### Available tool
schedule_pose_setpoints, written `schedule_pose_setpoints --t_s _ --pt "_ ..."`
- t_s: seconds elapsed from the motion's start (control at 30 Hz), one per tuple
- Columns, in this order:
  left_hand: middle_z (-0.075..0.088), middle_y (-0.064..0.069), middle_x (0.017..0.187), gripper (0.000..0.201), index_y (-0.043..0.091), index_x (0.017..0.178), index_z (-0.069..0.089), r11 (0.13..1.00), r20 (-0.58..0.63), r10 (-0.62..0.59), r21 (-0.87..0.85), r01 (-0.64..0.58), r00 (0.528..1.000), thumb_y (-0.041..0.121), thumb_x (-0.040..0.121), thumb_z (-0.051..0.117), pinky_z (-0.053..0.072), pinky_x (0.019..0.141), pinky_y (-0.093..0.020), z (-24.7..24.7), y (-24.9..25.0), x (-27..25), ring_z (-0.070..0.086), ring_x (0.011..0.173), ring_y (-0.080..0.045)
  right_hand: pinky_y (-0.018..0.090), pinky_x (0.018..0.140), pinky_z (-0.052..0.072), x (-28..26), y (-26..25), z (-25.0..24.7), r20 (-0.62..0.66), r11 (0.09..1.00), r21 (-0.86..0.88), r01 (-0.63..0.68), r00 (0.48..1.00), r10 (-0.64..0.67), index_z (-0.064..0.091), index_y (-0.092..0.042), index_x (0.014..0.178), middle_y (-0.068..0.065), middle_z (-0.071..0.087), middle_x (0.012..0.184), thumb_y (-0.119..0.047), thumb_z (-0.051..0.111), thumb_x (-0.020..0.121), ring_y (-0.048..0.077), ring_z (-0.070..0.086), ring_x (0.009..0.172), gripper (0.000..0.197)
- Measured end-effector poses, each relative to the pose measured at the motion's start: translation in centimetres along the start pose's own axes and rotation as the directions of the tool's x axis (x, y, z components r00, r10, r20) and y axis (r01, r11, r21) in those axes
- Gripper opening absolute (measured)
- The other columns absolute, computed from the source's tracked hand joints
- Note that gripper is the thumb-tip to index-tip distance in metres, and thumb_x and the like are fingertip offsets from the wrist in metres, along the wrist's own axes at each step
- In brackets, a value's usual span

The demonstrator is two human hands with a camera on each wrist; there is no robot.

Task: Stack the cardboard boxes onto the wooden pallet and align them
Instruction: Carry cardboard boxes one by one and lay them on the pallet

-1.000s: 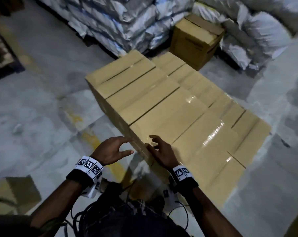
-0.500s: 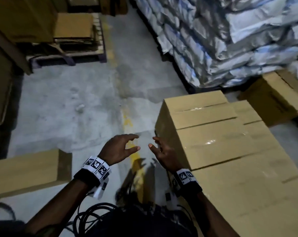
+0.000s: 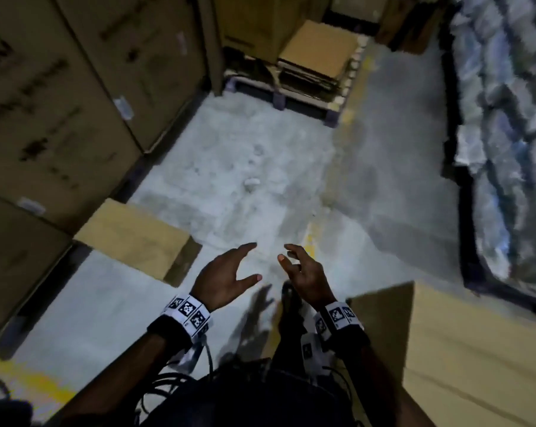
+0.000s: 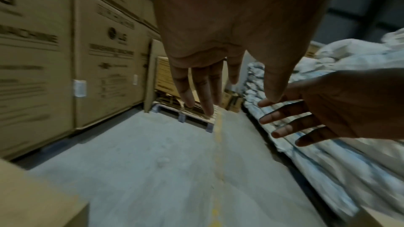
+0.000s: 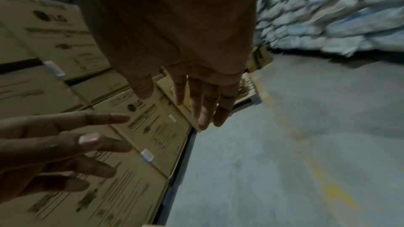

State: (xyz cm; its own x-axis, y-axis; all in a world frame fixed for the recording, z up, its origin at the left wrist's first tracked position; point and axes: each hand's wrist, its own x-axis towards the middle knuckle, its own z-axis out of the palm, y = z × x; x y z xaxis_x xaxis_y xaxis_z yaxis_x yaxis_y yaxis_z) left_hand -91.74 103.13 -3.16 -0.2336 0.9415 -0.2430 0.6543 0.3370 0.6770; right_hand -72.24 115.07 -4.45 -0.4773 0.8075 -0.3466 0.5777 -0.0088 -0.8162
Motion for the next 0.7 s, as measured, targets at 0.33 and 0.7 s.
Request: schedule_pose_setpoints --t_s 0.33,0.7 --pt "0.063 0.002 0.14 0.072 0.027 0.153 0.046 0.889 -0.359 -0.456 -0.234 0.394 0.814 0.049 0.092 0.074 0.041 0.08 -0.003 -4.7 -3.1 5.8 0.064 0.12 -0.019 0.033 0.095 0.053 18.2 -8.9 1.3 0.467 0.937 -0.123 0.328 0.852 -0.237 0.057 -0.037 0.137 -0.004 0.065 0.134 -0.053 0.062 0.098 0.014 0.07 0.103 0.043" --pt "0.065 0.0 0.137 0.07 0.039 0.152 0.041 0.663 -0.385 -0.749 -0.43 0.613 0.539 0.058 0.091 0.07 0.055 0.09 -0.038 -7.2 -12.6 4.7 0.067 0.113 -0.023 0.026 0.091 0.046 27.5 -15.7 12.5 0.762 0.879 -0.178 0.442 0.627 -0.161 0.053 -0.03 0.143 0.0 0.06 0.138 -0.048 0.06 0.101 0.011 0.063 0.099 0.047"
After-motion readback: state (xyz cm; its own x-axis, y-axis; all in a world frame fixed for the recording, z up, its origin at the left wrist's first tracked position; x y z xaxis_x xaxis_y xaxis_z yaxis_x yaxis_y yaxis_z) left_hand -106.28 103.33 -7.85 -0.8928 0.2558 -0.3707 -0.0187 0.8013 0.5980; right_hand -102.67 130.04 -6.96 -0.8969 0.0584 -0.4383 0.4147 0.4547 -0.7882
